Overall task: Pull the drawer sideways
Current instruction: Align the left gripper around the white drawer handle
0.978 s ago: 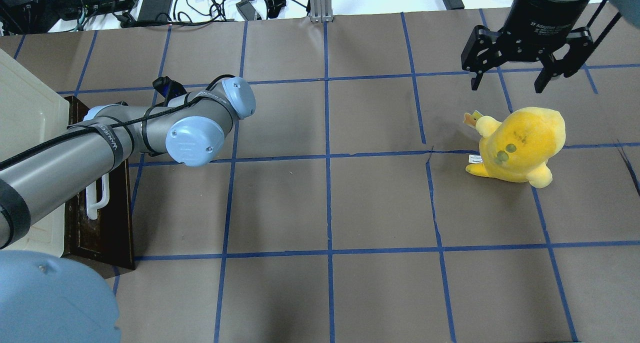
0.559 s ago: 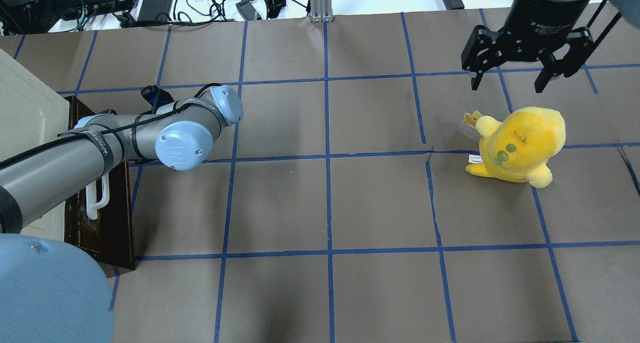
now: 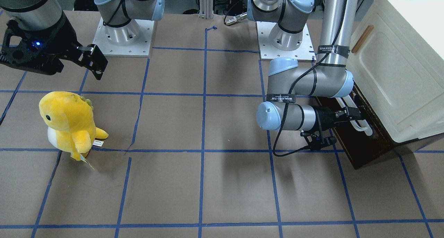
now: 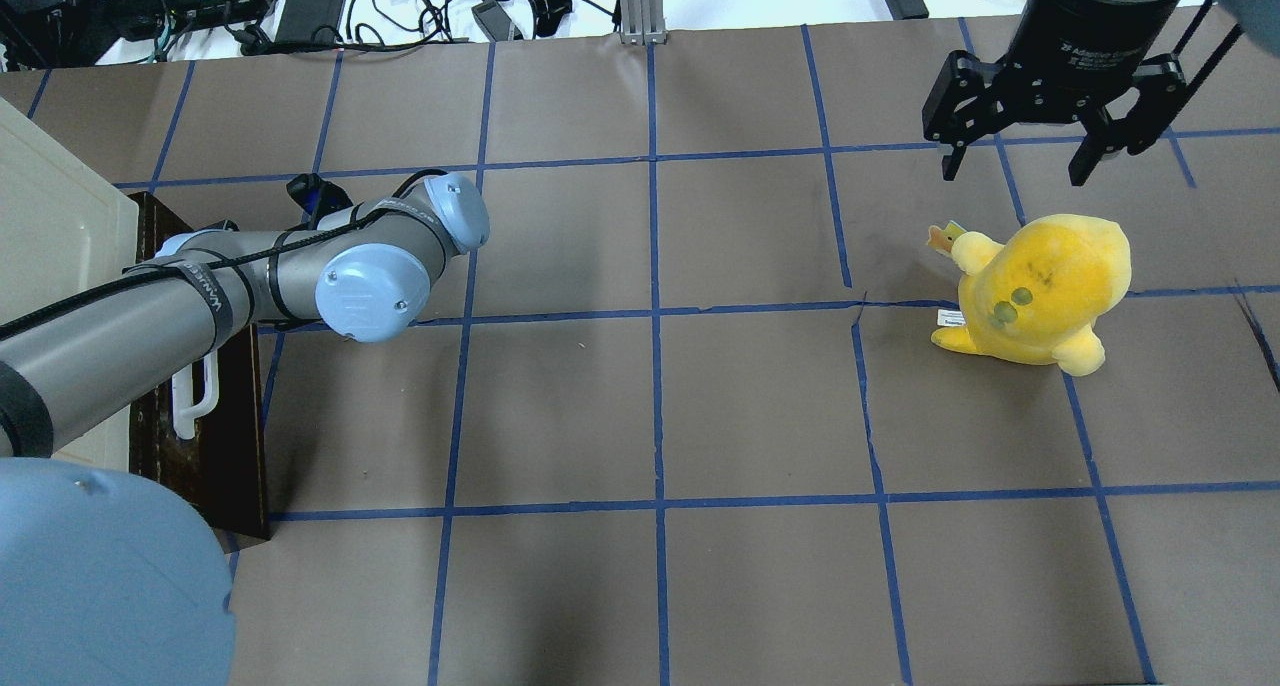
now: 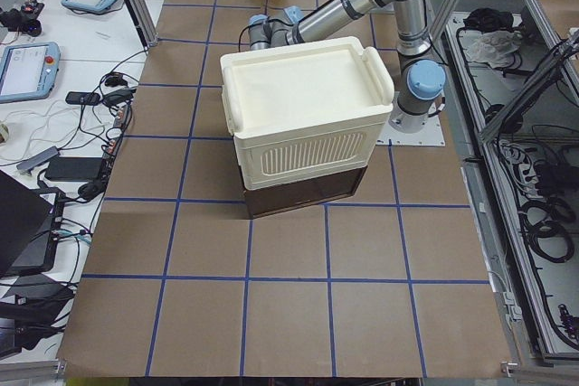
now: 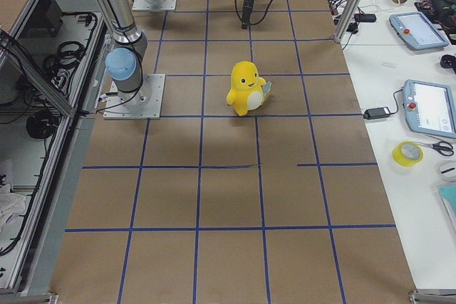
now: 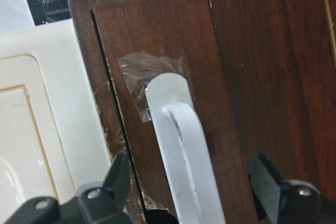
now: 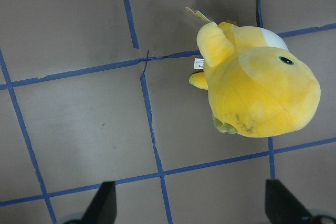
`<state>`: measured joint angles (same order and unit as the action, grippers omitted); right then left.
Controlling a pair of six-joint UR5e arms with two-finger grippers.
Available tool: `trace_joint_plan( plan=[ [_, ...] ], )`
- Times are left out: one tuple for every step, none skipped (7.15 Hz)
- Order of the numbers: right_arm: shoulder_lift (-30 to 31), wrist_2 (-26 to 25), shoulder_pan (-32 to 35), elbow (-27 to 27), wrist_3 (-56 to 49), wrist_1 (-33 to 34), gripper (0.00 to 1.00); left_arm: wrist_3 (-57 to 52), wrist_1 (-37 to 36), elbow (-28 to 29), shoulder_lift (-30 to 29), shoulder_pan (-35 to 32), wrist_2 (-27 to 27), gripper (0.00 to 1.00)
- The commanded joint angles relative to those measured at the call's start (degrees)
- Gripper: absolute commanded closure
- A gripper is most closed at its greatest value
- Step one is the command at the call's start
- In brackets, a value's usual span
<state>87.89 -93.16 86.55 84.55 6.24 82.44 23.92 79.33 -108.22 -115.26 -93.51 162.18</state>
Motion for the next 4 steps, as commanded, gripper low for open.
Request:
trace_joint_plan(
  plan=[
    [0.0, 0.0, -0.1, 0.0, 0.0, 0.0, 0.0, 0.2, 0.2, -0.8, 0.1, -0.2, 0.1, 0.47],
    [0.0, 0.0, -0.1, 0.0, 0.0, 0.0, 0.0, 0.2, 0.2, -1.1, 0.3, 0.0, 0.1, 0.51],
    [0.0, 0.0, 0.0, 0.0, 0.0, 0.0, 0.0, 0.2, 0.2, -1.2, 0.3, 0.4, 0.1, 0.57],
    [0.0, 0.0, -0.1, 0.0, 0.0, 0.0, 0.0, 0.2, 0.2, -1.2, 0.6, 0.6, 0.0, 0.57]
  ],
)
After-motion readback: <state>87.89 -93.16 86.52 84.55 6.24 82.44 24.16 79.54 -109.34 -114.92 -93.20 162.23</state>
